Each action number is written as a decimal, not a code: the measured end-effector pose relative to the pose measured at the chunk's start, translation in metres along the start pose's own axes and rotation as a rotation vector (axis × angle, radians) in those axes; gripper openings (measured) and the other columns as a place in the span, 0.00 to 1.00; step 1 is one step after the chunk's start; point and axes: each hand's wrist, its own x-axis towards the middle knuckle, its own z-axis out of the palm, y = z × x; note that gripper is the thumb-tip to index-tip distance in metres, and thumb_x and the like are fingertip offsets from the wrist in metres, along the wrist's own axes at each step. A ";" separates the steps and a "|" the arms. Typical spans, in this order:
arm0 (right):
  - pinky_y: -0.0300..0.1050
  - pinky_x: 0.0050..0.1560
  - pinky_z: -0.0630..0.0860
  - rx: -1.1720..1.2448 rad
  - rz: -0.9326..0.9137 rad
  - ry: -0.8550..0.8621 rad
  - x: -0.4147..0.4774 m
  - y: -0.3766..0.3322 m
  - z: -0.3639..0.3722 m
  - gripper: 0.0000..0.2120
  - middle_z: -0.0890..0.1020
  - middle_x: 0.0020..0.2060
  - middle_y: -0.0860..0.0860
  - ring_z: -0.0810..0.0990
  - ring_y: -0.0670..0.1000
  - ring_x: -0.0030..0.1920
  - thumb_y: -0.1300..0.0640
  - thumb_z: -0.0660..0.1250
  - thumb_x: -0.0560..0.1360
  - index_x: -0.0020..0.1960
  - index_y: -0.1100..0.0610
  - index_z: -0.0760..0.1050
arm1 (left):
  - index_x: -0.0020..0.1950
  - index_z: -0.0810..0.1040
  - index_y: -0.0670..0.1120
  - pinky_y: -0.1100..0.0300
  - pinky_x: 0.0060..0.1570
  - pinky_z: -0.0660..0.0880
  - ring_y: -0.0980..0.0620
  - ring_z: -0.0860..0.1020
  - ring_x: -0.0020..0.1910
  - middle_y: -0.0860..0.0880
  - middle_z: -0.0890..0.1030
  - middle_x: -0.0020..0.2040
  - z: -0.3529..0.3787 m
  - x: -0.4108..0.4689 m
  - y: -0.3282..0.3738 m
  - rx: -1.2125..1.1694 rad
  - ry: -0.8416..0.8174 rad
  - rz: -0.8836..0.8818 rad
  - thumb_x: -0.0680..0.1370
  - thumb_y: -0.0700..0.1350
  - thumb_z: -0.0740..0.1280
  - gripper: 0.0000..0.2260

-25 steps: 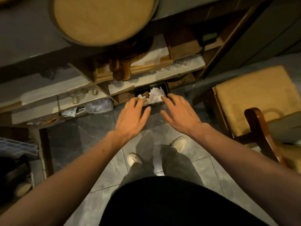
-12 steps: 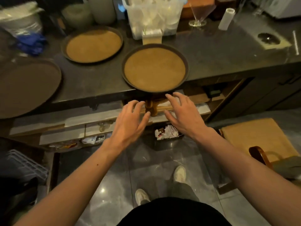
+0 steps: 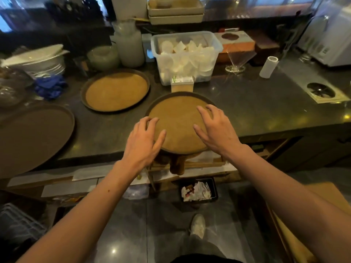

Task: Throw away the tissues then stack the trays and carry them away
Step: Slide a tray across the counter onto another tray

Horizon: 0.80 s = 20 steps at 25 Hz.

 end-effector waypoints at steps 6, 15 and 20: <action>0.57 0.62 0.73 0.051 0.073 -0.049 0.060 0.069 0.017 0.28 0.69 0.68 0.62 0.71 0.62 0.65 0.43 0.60 0.79 0.74 0.55 0.61 | 0.72 0.67 0.46 0.45 0.57 0.73 0.40 0.71 0.62 0.41 0.71 0.66 0.030 0.071 -0.009 0.053 -0.036 -0.112 0.80 0.57 0.58 0.24; 0.60 0.65 0.70 0.186 0.401 -0.270 0.101 0.125 0.064 0.33 0.62 0.74 0.61 0.64 0.63 0.72 0.41 0.61 0.78 0.77 0.51 0.53 | 0.74 0.61 0.49 0.43 0.59 0.73 0.41 0.70 0.65 0.42 0.66 0.71 0.070 0.118 -0.055 0.036 -0.247 -0.338 0.78 0.63 0.57 0.29; 0.62 0.65 0.69 0.283 0.597 -0.368 0.100 0.134 0.084 0.35 0.62 0.73 0.61 0.63 0.63 0.72 0.41 0.63 0.77 0.77 0.52 0.53 | 0.76 0.56 0.48 0.39 0.61 0.71 0.38 0.67 0.68 0.39 0.63 0.73 0.082 0.127 -0.091 -0.067 -0.380 -0.521 0.73 0.67 0.63 0.38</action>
